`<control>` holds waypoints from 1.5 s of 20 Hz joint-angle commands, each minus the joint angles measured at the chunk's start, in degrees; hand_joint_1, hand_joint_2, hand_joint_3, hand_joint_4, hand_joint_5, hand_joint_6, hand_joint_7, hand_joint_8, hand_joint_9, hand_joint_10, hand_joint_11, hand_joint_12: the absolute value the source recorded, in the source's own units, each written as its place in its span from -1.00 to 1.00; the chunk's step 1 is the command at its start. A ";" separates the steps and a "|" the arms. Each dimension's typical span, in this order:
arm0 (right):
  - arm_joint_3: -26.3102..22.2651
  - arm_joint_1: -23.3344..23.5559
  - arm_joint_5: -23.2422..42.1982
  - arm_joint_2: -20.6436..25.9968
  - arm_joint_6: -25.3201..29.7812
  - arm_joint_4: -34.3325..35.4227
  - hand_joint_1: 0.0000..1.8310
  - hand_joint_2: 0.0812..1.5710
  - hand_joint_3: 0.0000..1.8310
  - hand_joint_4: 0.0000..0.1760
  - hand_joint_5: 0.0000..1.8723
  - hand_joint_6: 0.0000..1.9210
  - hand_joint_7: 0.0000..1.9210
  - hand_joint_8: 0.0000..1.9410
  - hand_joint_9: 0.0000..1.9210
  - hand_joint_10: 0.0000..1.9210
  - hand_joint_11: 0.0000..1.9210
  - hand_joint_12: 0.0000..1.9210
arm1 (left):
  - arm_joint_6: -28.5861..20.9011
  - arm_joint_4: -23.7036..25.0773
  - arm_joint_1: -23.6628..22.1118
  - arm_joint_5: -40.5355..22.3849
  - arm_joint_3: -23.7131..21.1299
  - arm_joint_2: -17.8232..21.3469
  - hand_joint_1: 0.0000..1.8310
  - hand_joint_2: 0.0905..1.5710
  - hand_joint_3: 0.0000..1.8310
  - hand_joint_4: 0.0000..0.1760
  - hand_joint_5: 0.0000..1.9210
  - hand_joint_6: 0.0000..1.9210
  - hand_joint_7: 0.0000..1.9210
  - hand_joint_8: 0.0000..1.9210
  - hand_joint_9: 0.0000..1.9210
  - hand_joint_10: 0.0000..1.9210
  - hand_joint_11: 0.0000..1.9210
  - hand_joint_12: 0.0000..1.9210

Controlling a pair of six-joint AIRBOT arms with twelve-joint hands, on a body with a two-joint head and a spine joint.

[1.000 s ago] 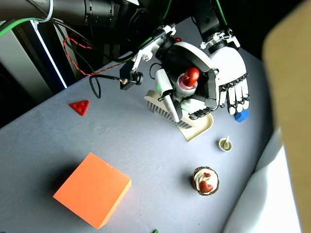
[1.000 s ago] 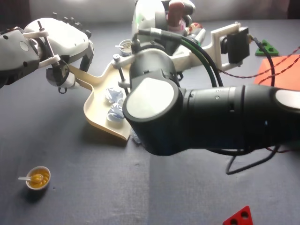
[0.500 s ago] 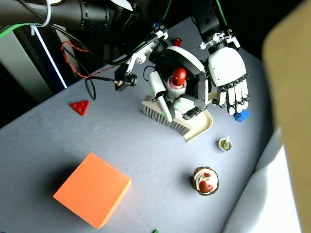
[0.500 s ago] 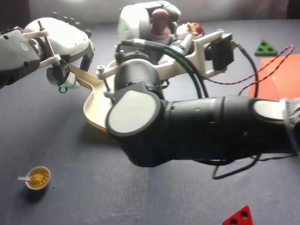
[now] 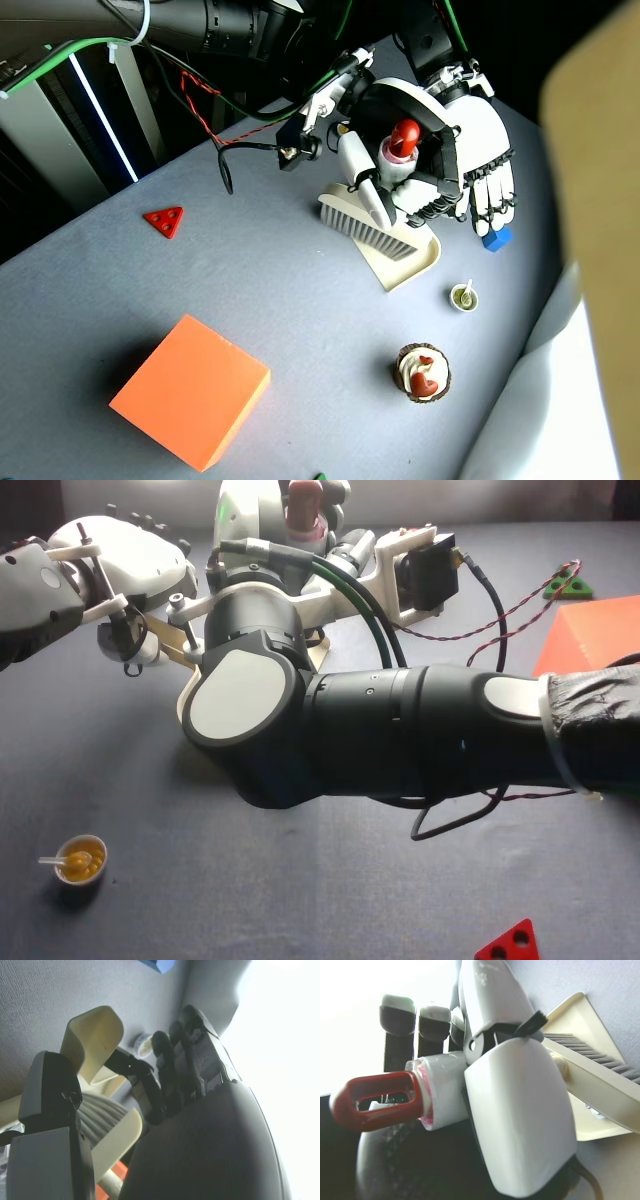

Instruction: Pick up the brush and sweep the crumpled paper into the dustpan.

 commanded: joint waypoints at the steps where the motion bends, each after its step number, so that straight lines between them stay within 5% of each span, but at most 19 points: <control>1: 0.22 1.21 -1.55 -0.07 -0.28 -7.72 0.69 0.47 -1.00 1.00 0.06 1.00 0.13 1.00 0.08 1.00 0.02 1.00 | 0.12 0.92 -0.03 -5.25 -0.08 0.26 0.22 0.42 -1.00 -1.00 -0.03 0.10 -0.59 -1.00 -0.69 -1.00 -0.72 -0.85; 17: 6.88 0.71 0.33 -1.39 3.09 -14.59 0.66 0.49 -1.00 1.00 0.07 1.00 0.16 1.00 0.12 1.00 0.01 1.00 | -1.00 -0.31 1.63 -6.76 -0.73 0.44 0.22 0.42 -1.00 -1.00 -0.04 0.10 -0.59 -1.00 -0.70 -1.00 -0.74 -0.83; 21: 4.14 0.86 -1.87 1.23 -2.60 -11.19 0.65 0.48 -1.00 1.00 0.07 1.00 0.14 1.00 0.12 1.00 0.03 1.00 | -1.00 -0.72 1.79 -6.83 -0.83 0.46 0.20 0.43 -1.00 -1.00 -0.05 0.13 -0.59 -1.00 -0.70 -1.00 -0.74 -0.82; 30: -10.55 -0.61 -3.31 9.53 -3.32 -9.01 0.65 0.48 -1.00 1.00 0.04 1.00 0.10 1.00 0.06 1.00 -0.01 1.00 | -1.25 -1.46 2.32 -7.69 -1.12 0.61 0.22 0.42 -1.00 -1.00 -0.03 0.10 -0.59 -1.00 -0.70 -1.00 -0.75 -0.80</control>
